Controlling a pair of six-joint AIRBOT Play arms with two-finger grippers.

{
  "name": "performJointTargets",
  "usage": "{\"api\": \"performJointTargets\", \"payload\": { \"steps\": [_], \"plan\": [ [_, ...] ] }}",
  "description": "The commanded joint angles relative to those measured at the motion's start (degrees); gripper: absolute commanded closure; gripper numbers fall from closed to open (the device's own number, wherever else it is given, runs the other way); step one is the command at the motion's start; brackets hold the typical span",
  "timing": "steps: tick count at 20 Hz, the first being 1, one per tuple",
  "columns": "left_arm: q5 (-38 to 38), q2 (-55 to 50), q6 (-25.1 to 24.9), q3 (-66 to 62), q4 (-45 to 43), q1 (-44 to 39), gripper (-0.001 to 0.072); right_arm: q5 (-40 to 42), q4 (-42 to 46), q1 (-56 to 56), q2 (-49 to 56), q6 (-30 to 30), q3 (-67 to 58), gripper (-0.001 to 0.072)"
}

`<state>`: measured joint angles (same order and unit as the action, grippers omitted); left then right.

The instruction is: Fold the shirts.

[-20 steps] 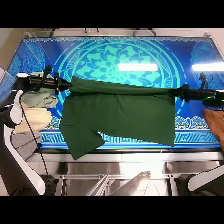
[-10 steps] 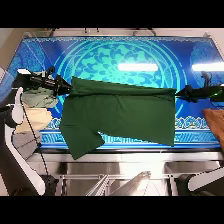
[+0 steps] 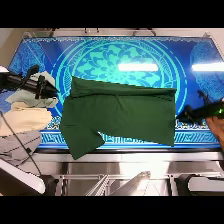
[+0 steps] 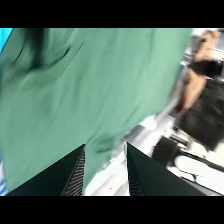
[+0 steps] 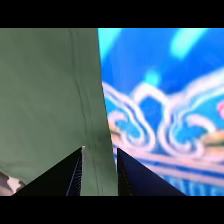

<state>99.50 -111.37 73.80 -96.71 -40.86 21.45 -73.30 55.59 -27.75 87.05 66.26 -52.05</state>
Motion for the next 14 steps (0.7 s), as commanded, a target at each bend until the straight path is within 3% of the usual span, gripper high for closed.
{"api": "performJointTargets", "payload": {
  "steps": [1, 2, 5, 9, 10, 12, 14],
  "plan": [
    [-6.32, 11.13, -3.39, 14.08, -6.64, 4.0, 0.0437, 9.75, 0.81, -0.04, -11.72, 1.9, 19.89, 0.0349],
    [-7.32, 13.09, -3.39, 16.79, -6.67, 5.35, 0.0436, 12.02, 0.79, -0.04, -13.6, 3.32, 22.99, 0.0292],
    [-8.46, 17.9, -3.39, 24.15, -7.39, 9.49, 0.0436, 15.02, 0.04, 0.04, -14.36, 3.5, 28.09, 0.0295],
    [-8.63, 21.42, -3.39, 34.67, -7.65, 13.53, 0.0436, 15.58, -8.96, 0.07, -12.74, -4.07, 30.18, 0.0321],
    [-9.31, 22.05, -3.41, 37.75, -7.65, 13.81, 0.0437, 15.41, -9.31, 0.04, -12.76, -4.15, 30.16, 0.0405],
    [-11.78, 22.99, -3.56, 43.34, -7.69, 13.05, 0.0437, 14.32, -9.35, 0.04, -12.76, -4.15, 30.16, 0.0429],
    [-14.97, 22.97, -4.39, 47.78, -8.07, 10.8, 0.0436, 12.87, -9.33, 0.04, -12.76, -4.15, 30.16, 0.0672]
  ]
}}
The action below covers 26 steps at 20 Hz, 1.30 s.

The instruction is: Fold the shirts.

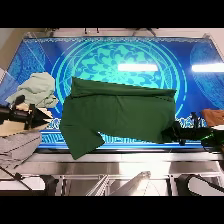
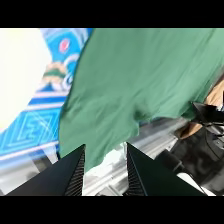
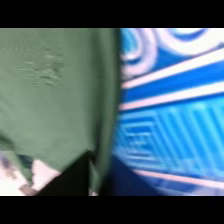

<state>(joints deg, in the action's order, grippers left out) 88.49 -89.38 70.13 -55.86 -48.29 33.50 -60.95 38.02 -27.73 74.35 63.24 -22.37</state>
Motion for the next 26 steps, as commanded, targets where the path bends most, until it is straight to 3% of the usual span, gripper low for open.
{"api": "performJointTargets", "payload": {
  "steps": [1, 4, 8, 13, 14, 15, 16, 22, 24, 25, 26],
  "plan": [
    [-6.03, 0.98, -0.72, 8.48, -1.79, -2.51, 0.0436, 0.13, 8.24, 0.02, -0.07, -1.11, 0.48, 0.0693],
    [-10.62, 0.98, -0.72, 11.34, -3.78, -6.73, 0.0436, -0.17, 8.24, 0.02, -0.09, -1.14, 0.48, 0.0693],
    [-10.05, 0.98, 0.57, 15.32, -4.87, -10.51, 0.0436, -0.15, 8.22, 0.02, -0.09, -1.4, 0.48, 0.0693],
    [-14.21, 0.98, -1.27, 18.21, -0.94, -14.99, 0.0448, -1.49, 8.22, 0.02, -0.09, -1.97, 0.48, 0.0693],
    [-13.4, 0.98, -2.36, 18.14, 0.74, -16.44, 0.0462, -2.12, 8.22, -0.02, -0.11, -1.95, 0.48, 0.0693],
    [-12.28, 1.01, -3.37, 18.1, 1.36, -17.42, 0.0622, -2.73, 8.24, -0.04, -0.11, -1.79, 0.48, 0.0693],
    [-11.3, 1.01, -4.59, 18.1, 1.44, -17.88, 0.0674, -3.19, 8.22, -0.04, -0.11, -1.75, 0.46, 0.0693],
    [-8.37, 1.01, -5.73, 18.12, 1.31, -13.62, 0.0673, -3.8, 8.22, -0.04, -0.11, -1.51, 0.42, 0.0693],
    [-5.51, 1.01, -6.49, 18.12, 1.27, -10.73, 0.0633, -3.8, 8.24, -0.04, -0.11, -1.53, 0.37, 0.0693],
    [-4.28, 1.01, -6.49, 18.12, 1.33, -9.14, 0.0445, -3.8, 8.24, -0.07, -0.11, -1.51, 0.37, 0.0693],
    [-4.15, 1.01, -6.45, 18.12, 1.62, -7.96, 0.0427, -3.8, 8.24, -0.09, -0.11, -1.51, 0.37, 0.0693]
  ]
}}
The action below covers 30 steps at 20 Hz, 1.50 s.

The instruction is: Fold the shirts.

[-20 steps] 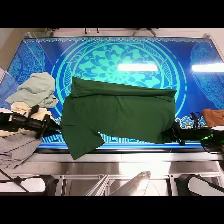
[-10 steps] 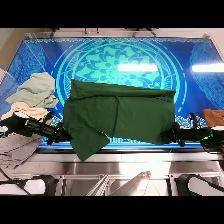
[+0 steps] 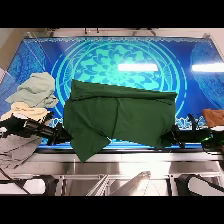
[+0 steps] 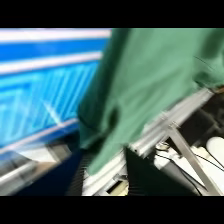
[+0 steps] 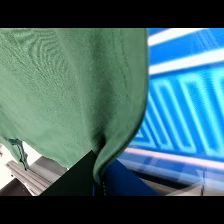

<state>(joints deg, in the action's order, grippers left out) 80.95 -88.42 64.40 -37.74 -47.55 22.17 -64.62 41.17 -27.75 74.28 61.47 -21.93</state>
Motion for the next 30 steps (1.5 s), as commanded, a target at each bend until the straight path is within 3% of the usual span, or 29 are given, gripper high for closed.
{"api": "performJointTargets", "payload": {
  "steps": [1, 3, 5, 7, 8, 9, 11, 13, 16, 18, 22, 27, 30],
  "plan": [
    [3.1, 0.04, -0.74, 0.02, 1.22, 4.35, 0.0427, -0.13, 5.11, -0.07, -0.04, 0.24, -0.07, 0.0692],
    [2.47, 0.04, -0.74, 0.04, 1.27, 4.35, 0.0427, -0.17, 5.09, -0.02, -0.04, 0.28, -0.04, 0.0678],
    [2.32, 0.04, -0.76, 0.04, 1.25, 2.29, 0.0427, -0.09, 5.05, 0.02, 0.02, 1.36, -0.04, 0.0413],
    [1.73, 0.04, -0.79, 0.04, 1.09, -0.96, 0.0427, -0.09, 5.05, 0.0, 0.02, 2.1, -0.07, 0.046],
    [1.42, 0.04, -0.81, 0.04, 0.85, -2.51, 0.0427, -0.13, 5.05, 0.0, 0.02, 2.38, -0.07, 0.0639],
    [1.14, 0.04, -0.81, 0.04, 0.46, -3.74, 0.0427, -0.17, 5.05, -0.04, -0.02, 2.36, -0.15, 0.0643],
    [0.74, 0.02, -0.79, 0.04, -1.33, -5.09, 0.0427, -1.73, 5.07, -0.44, -0.46, 2.75, -0.92, 0.0577],
    [-0.26, 0.02, -0.7, 0.09, -2.23, -5.11, 0.0427, -4.46, 5.6, -3.13, -2.75, 3.56, -1.11, 0.0577],
    [0.35, 0.04, -0.7, 0.09, -2.36, -4.98, 0.0427, -8.35, 12.96, -8.92, -8.46, 7.87, -0.94, 0.054],
    [0.33, 0.04, -0.7, 0.09, -2.32, -4.31, 0.0427, -8.15, 13.79, -11.82, -12.31, 8.5, -0.37, 0.044],
    [2.27, 0.04, -0.24, -0.02, -2.27, 0.35, 0.0427, -5.75, 13.42, -12.26, -14.01, 9.14, 1.14, 0.0441],
    [4.83, 0.04, 2.36, 0.02, -2.34, 9.42, 0.0427, -3.28, 2.86, -12.04, -9.79, 0.24, 3.8, 0.0441],
    [5.66, 0.04, 2.51, 0.07, -2.75, 11.32, 0.0427, -2.43, 2.08, -12.02, -4.85, -1.66, 3.89, 0.0441]
  ]
}}
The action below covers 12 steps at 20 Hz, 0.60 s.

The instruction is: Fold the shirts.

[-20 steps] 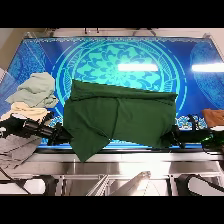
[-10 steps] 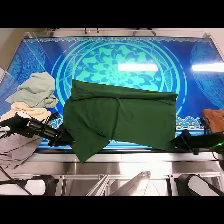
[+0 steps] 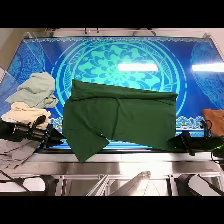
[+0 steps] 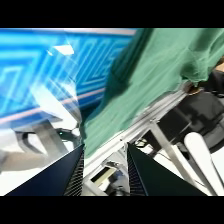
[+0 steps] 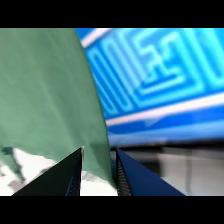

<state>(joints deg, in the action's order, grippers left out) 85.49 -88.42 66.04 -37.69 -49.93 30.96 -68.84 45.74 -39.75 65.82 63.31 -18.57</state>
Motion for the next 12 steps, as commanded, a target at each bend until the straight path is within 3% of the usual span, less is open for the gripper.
{"api": "performJointTargets", "payload": {
  "steps": [1, 3, 5, 6, 7, 12],
  "plan": [
    [0.59, 0.04, 1.01, 0.22, -1.33, 2.45, 0.0428, 1.99, -3.23, -0.04, 5.07, -4.37, 0.57, 0.0441],
    [-1.81, 0.04, 1.6, 2.14, -3.08, 1.51, 0.0427, 1.99, -4.92, -0.04, 6.93, -5.95, 0.57, 0.0459],
    [-5.51, 0.04, 1.36, 5.05, -2.73, -0.35, 0.0448, 1.97, -6.21, -0.04, 7.69, -6.4, 0.57, 0.0617],
    [-6.05, 0.04, 0.81, 5.27, -0.9, -1.16, 0.0448, 1.99, -6.34, -0.04, 7.72, -6.36, 0.57, 0.0629],
    [-6.67, 0.04, 0.81, 4.92, 0.68, -2.03, 0.0445, 1.97, -6.43, -0.04, 7.72, -6.38, 0.57, 0.0688],
    [-10.97, 0.04, 0.92, 3.89, 6.29, -10.58, 0.0447, 1.36, -6.71, -0.04, 7.69, -6.58, 0.57, 0.0692]
  ]
}}
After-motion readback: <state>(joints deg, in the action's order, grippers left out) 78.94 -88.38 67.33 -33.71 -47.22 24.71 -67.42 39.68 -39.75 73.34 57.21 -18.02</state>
